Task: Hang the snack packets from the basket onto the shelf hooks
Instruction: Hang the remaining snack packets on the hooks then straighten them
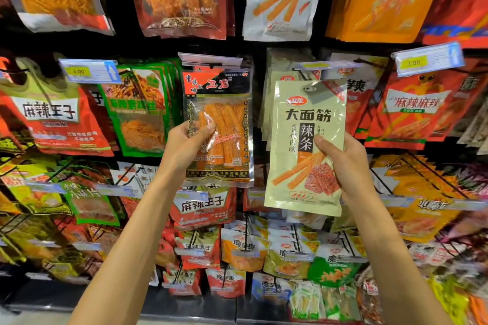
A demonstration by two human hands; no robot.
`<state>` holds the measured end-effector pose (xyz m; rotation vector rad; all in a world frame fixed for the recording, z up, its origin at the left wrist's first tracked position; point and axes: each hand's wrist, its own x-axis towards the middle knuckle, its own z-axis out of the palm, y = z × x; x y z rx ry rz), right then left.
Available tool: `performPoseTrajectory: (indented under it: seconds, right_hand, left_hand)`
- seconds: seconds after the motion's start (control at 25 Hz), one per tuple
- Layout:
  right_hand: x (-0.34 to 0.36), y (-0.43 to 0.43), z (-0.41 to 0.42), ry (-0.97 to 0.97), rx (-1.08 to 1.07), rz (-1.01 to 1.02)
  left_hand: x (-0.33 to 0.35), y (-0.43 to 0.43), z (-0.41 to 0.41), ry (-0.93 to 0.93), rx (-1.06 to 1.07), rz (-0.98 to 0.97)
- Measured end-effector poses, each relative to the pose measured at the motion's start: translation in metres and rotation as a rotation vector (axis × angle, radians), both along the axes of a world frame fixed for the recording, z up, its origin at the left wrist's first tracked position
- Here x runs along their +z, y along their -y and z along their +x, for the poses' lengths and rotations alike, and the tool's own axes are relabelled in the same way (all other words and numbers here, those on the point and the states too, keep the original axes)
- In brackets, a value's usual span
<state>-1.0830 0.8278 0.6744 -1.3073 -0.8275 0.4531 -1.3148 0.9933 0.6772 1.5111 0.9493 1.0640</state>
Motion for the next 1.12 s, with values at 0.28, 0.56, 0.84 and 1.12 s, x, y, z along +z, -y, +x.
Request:
performPoseTrajectory:
  seconds: [0.28,0.56,0.84,1.12]
  right_hand:
    - [0.003,-0.012,0.017,-0.018,0.01,0.01]
    - [0.004,-0.021,0.021,0.006,0.058,0.005]
    - [0.0,-0.043,0.035,-0.008,0.086,-0.012]
    - [0.006,-0.09,0.061,0.026,0.009,-0.102]
  left_hand:
    - [0.004,-0.002,0.009,0.024,0.01,-0.024]
    - [0.004,-0.002,0.014,0.028,0.046,-0.012]
    - [0.001,-0.005,0.013,0.029,0.039,-0.01]
    - [-0.005,-0.018,0.015,0.02,0.039,-0.008]
